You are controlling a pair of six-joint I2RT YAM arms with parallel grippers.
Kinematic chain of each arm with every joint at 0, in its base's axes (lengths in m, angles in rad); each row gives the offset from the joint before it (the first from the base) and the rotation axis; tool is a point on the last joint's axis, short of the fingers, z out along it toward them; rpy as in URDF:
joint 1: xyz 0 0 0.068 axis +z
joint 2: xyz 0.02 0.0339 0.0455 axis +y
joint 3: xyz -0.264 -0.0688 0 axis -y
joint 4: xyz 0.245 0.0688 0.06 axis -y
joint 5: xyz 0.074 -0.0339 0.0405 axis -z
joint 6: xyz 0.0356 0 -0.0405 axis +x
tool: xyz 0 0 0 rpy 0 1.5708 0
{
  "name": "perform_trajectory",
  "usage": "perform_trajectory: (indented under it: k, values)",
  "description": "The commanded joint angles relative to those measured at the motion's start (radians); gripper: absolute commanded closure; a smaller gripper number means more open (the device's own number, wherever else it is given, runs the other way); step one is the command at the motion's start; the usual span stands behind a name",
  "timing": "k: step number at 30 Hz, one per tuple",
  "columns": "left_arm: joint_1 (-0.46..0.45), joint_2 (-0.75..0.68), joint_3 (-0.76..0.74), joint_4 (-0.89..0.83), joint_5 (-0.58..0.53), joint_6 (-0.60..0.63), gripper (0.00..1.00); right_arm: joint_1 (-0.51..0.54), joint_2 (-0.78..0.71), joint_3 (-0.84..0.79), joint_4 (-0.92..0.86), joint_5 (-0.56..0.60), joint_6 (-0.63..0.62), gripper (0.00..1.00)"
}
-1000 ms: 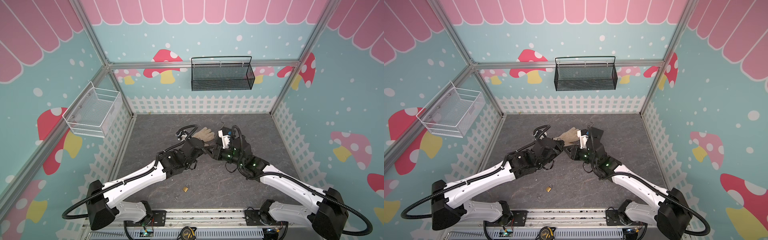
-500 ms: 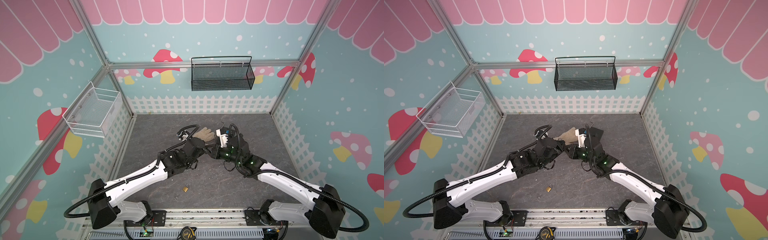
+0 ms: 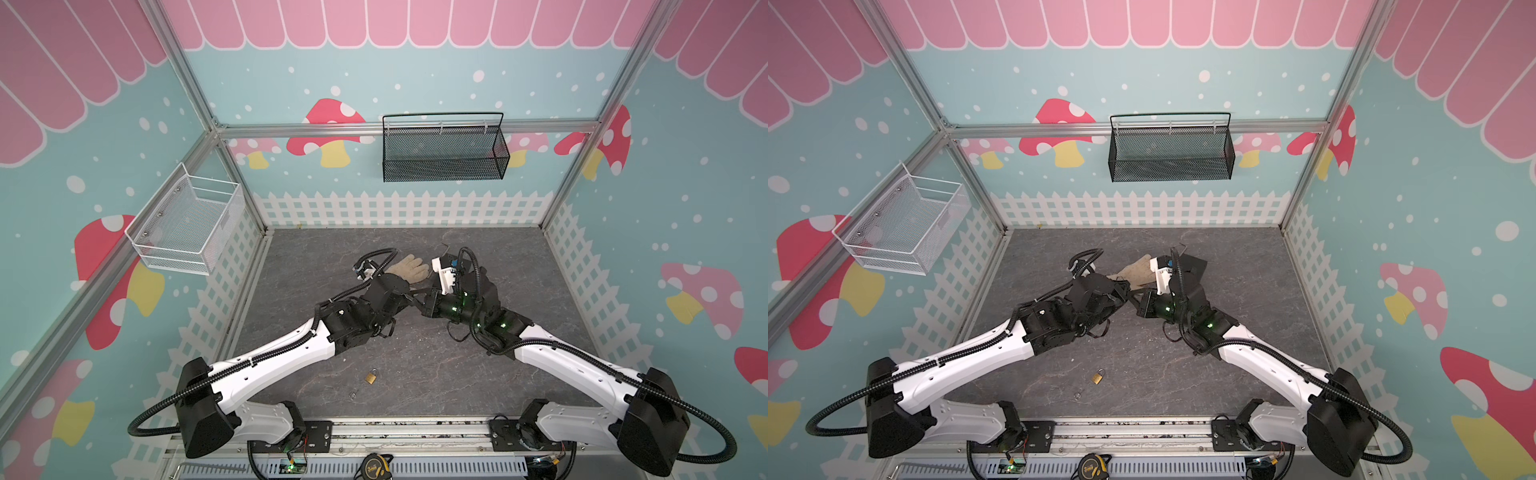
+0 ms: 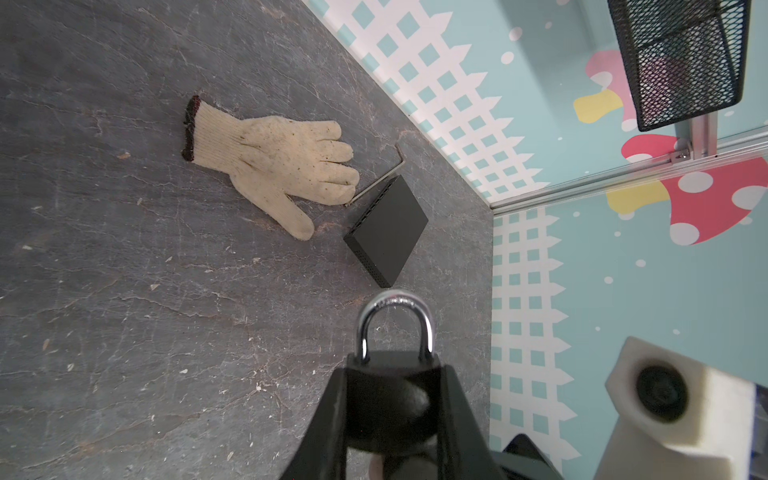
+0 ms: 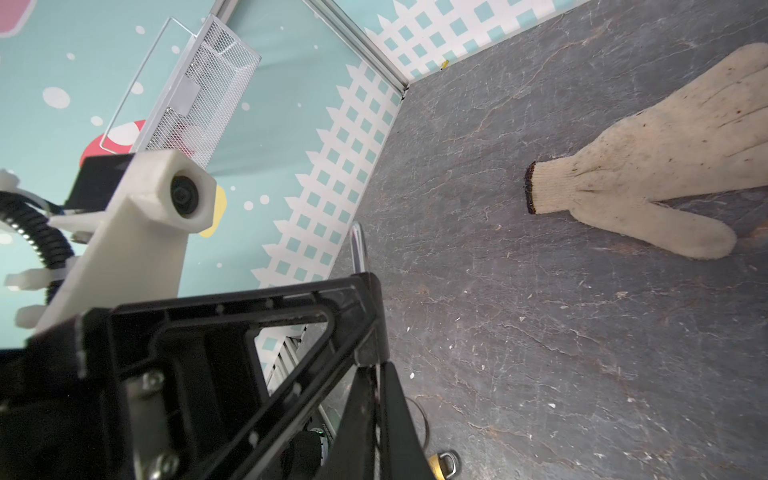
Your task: Unlock with the key
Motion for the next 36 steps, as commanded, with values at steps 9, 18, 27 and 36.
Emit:
perform_trajectory:
  k: [9,18,27,36]
  values:
    - [0.000,-0.067,-0.050,0.143,0.036,-0.074,1.00,-0.010,0.004,-0.044,0.065,-0.094,0.076,1.00]
    - [0.001,-0.094,-0.114,0.299,0.075,-0.119,1.00,-0.018,0.003,-0.044,0.132,-0.154,0.196,1.00]
    - [0.001,-0.074,-0.148,0.413,0.105,-0.158,1.00,-0.033,-0.027,-0.051,0.212,-0.178,0.327,1.00]
    - [0.002,-0.047,-0.176,0.509,0.093,-0.189,1.00,-0.037,-0.013,-0.090,0.298,-0.239,0.435,1.00]
